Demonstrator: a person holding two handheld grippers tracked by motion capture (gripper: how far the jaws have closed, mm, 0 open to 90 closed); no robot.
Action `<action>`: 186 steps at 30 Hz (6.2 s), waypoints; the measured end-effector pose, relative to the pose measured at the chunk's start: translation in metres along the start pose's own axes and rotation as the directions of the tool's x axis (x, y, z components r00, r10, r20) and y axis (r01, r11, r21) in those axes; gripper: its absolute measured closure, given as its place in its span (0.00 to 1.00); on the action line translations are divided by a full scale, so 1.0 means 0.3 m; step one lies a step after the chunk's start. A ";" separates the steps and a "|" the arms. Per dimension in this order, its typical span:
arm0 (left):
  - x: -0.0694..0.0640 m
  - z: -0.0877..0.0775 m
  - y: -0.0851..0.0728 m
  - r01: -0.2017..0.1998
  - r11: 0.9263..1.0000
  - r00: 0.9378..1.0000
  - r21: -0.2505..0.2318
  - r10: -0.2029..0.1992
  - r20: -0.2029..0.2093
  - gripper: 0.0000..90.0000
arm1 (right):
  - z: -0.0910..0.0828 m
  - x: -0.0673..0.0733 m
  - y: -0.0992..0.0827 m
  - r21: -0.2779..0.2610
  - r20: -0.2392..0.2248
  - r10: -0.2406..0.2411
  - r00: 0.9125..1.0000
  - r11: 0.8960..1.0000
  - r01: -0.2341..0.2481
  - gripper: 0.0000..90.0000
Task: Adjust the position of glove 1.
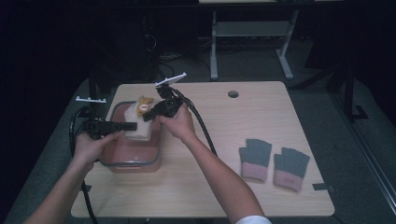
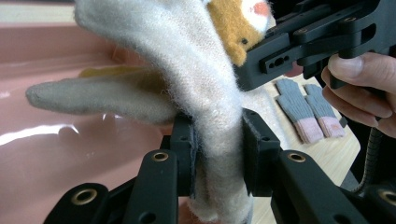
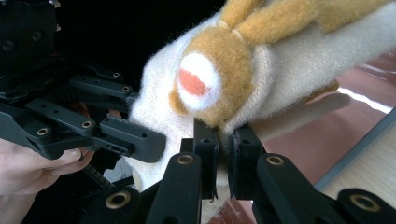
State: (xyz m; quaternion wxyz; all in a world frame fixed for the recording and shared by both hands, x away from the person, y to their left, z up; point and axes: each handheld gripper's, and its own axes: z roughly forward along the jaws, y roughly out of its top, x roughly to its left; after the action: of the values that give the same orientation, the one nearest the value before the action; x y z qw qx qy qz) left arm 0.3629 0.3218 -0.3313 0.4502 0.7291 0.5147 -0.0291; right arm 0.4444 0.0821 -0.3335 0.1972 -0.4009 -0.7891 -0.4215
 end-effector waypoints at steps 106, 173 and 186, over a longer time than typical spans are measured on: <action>0.001 0.142 -0.030 -0.030 0.981 0.975 0.193 0.071 -0.209 0.61 | -0.120 -0.092 -0.134 0.058 0.103 0.011 0.995 0.998 -0.017 0.70; -0.401 0.427 -0.011 -0.233 0.955 0.972 0.184 0.233 0.021 0.43 | -0.542 -0.302 -0.456 -0.054 0.213 0.150 0.965 0.988 -0.142 0.58; -0.446 0.501 -0.035 -0.246 0.949 0.969 0.197 0.239 0.057 0.39 | -0.616 -0.353 -0.536 -0.078 0.248 0.180 0.952 0.983 -0.166 0.56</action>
State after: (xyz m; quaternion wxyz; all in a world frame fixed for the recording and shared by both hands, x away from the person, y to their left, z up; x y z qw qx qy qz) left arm 0.3553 0.1225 -0.3593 0.3819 0.8283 0.4082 -0.0375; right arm 0.3747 -0.1713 -0.3789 0.1191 -0.5245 -0.7576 -0.3697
